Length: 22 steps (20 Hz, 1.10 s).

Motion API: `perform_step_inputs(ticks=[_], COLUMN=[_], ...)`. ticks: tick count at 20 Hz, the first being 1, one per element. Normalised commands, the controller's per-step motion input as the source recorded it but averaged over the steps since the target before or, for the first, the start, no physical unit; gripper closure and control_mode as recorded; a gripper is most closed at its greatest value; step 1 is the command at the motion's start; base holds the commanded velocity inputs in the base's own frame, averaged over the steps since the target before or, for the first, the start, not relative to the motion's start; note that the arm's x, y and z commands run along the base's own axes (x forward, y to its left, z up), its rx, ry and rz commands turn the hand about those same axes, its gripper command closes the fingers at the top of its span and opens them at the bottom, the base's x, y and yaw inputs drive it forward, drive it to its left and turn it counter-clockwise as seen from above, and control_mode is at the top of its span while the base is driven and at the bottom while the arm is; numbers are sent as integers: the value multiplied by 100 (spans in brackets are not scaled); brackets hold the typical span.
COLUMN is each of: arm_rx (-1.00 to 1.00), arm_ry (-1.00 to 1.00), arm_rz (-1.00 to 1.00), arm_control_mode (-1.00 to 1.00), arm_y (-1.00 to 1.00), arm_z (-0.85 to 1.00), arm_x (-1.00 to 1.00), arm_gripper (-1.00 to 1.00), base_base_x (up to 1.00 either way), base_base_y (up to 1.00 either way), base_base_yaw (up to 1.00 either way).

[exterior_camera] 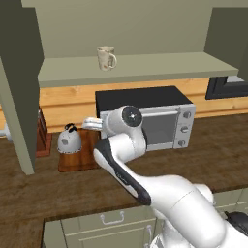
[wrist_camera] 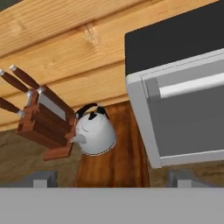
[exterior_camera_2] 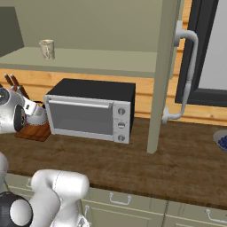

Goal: Pick the kettle from the counter and place it on the tray. Then pick the mug from the cabinet and place it on the tray. Then close the cabinet doors.

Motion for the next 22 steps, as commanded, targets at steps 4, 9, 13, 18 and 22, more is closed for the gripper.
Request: perform_step_inputs(ticks=[4,9,13,18,22], arm_rx=[0,0,0,0,0], arm_ry=[0,0,0,0,0], arm_rz=[15,5,6,4,0], arm_control_mode=[-100,-100,-100,-100,-100], arm_y=[-9,-5,-33,-29,-41], arm_z=[79,93,62,37,2], arm_x=[-5,9,20,20,2], arm_gripper=[-100,-100,-100,-100,-100], base_base_x=[0,0,0,0,0], base_base_y=[0,0,0,0,0], base_base_yaw=[0,0,0,0,0])
